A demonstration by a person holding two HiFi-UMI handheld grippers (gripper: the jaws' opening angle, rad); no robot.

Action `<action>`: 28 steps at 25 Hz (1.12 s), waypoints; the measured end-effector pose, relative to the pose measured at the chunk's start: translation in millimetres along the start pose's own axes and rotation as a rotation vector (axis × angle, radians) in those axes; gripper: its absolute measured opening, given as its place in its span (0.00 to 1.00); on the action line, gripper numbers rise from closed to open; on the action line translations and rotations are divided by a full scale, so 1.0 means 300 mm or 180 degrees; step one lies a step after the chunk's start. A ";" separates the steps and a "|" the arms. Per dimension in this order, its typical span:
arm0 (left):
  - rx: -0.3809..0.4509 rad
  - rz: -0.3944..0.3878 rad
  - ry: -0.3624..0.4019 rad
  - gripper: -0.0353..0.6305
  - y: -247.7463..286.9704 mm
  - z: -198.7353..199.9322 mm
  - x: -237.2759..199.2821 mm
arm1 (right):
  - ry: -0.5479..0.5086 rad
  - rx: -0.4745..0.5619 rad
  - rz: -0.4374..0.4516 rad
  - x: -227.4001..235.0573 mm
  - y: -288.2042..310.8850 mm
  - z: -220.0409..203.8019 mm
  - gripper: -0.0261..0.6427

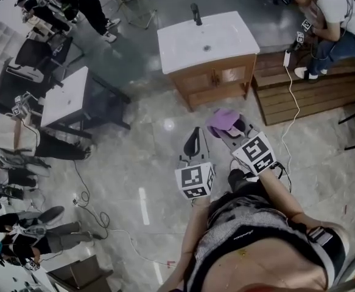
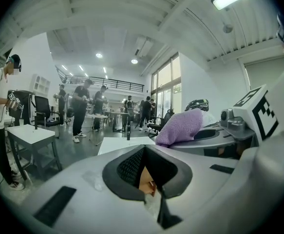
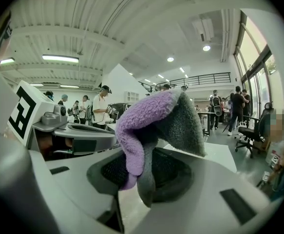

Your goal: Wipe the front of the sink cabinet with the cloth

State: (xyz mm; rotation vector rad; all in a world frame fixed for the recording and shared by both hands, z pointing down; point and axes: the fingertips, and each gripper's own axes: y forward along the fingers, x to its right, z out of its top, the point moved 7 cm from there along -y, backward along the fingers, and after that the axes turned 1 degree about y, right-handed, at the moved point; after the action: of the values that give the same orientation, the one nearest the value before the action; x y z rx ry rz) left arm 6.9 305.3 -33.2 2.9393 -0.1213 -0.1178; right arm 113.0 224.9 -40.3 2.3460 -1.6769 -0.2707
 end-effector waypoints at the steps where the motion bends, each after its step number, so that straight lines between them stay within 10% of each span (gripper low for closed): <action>1: -0.0003 0.0007 0.0005 0.05 0.022 0.007 -0.002 | 0.0002 -0.0001 0.0010 0.021 0.012 0.003 0.28; 28: 0.0068 0.0049 -0.0051 0.05 0.361 0.051 -0.117 | -0.0017 -0.0082 0.0115 0.269 0.256 0.029 0.28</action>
State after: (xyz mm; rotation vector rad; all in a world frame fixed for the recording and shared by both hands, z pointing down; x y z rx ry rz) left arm -37.4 199.5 -24.2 2.9584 -0.1486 -0.1385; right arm 67.2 123.9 -26.1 2.2961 -1.7061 -0.2905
